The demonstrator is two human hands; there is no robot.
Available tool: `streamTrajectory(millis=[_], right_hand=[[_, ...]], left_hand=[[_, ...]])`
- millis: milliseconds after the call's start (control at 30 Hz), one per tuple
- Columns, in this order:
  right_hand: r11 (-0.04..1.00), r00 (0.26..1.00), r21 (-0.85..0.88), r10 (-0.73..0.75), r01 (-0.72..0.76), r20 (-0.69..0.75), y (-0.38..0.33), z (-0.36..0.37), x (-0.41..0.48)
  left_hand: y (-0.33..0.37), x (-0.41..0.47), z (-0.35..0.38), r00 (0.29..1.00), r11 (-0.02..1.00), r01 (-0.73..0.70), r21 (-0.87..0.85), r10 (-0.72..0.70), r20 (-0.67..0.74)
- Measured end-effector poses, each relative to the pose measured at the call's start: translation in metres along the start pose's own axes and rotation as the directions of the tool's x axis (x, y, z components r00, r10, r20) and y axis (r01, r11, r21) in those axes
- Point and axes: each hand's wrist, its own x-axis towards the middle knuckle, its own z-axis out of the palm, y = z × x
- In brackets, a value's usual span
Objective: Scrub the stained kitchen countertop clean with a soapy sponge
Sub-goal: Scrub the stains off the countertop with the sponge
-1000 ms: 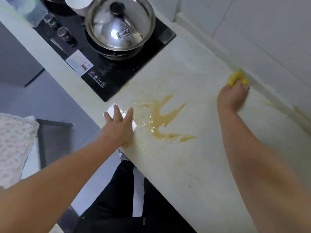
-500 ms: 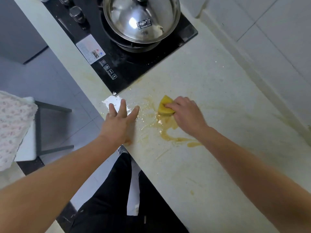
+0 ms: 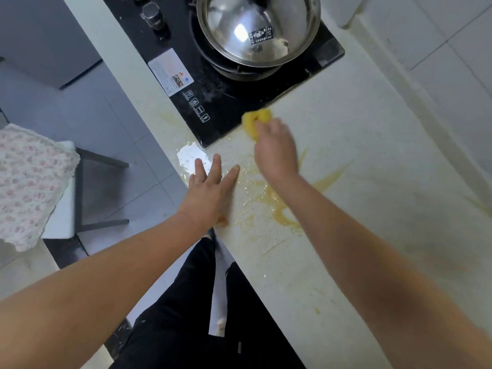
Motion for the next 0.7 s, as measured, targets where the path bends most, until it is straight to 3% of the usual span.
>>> streamTrajectory(millis=[67,133,233,333,400,533,700], right_hand=[[0.982,0.978,0.000,-0.187,0.188,0.087,-0.022,0.008,-0.041],[0.965,0.961,0.003,-0.260,0.261,0.100,-0.016,0.008,-0.063],[0.999,0.999,-0.002,-0.036,0.036,-0.019,0.019,-0.001,-0.064],[0.955,0.951,0.043,0.296,-0.293,-0.092,0.042,-0.014,-0.041],[0.940,0.934,0.039,0.340,-0.338,-0.113,0.027,-0.014,-0.020],[0.997,0.997,-0.033,0.073,-0.072,0.014,-0.043,0.002,-0.012],[0.993,0.977,-0.010,-0.111,0.115,0.183,-0.050,0.010,-0.063]], left_hand=[[-0.004,-0.002,0.000,1.000,0.999,-0.011,-0.043,0.011,-0.006],[-0.007,-0.005,0.000,0.998,0.995,-0.045,-0.092,0.041,-0.039],[-0.012,-0.011,0.003,0.997,0.984,-0.059,-0.170,0.049,-0.060],[-0.015,-0.012,0.003,0.996,0.970,-0.066,-0.232,0.049,-0.078],[-0.012,-0.013,-0.001,0.995,0.974,-0.081,-0.214,0.066,-0.078],[-0.016,-0.018,-0.009,0.992,0.945,-0.115,-0.306,0.091,-0.092],[-0.063,-0.019,-0.026,0.968,0.835,-0.159,-0.527,0.027,-0.249]])
